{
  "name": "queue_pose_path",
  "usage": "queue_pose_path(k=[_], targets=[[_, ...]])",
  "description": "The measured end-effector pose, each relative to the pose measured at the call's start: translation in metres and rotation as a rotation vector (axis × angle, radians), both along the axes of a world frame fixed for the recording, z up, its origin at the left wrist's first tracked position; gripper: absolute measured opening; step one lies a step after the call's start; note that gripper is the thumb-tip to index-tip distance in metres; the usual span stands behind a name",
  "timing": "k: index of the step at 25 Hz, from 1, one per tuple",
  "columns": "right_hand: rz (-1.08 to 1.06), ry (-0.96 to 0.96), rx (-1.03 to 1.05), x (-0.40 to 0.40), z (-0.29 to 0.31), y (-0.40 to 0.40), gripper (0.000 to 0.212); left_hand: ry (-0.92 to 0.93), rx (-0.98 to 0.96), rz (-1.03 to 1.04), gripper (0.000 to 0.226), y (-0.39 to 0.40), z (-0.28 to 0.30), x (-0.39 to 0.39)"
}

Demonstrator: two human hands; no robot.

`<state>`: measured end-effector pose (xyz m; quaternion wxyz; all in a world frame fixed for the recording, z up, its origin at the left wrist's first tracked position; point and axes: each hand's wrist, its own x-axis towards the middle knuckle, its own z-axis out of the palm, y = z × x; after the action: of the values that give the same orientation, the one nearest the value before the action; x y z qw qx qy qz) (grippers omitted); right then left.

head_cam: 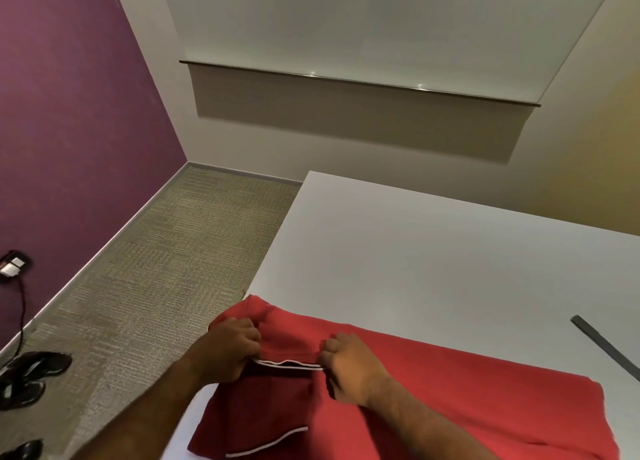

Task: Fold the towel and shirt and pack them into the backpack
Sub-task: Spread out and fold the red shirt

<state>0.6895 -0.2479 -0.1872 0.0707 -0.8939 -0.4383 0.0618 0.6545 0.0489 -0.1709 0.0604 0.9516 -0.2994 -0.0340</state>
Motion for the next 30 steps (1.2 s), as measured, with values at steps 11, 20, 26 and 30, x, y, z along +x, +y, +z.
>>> queue_pose_path(k=[11, 20, 26, 30], targets=[[-0.225, 0.165, 0.33, -0.033, -0.001, -0.061, 0.043, -0.207, -0.161, 0.105, 0.017, -0.029, 0.002, -0.005], [-1.074, 0.171, 0.517, -0.053, 0.018, -0.237, 0.042, -0.063, -0.316, 0.216, 0.061, -0.215, -0.017, 0.005], [-1.465, 0.287, 0.427, -0.08, 0.011, -0.337, 0.062, 0.051, -0.3, 0.151, 0.082, -0.32, -0.029, -0.024], [-1.648, 0.389, 0.369, -0.085, -0.008, -0.374, 0.079, 0.234, -0.079, 0.166, 0.104, -0.355, -0.04, -0.029]])
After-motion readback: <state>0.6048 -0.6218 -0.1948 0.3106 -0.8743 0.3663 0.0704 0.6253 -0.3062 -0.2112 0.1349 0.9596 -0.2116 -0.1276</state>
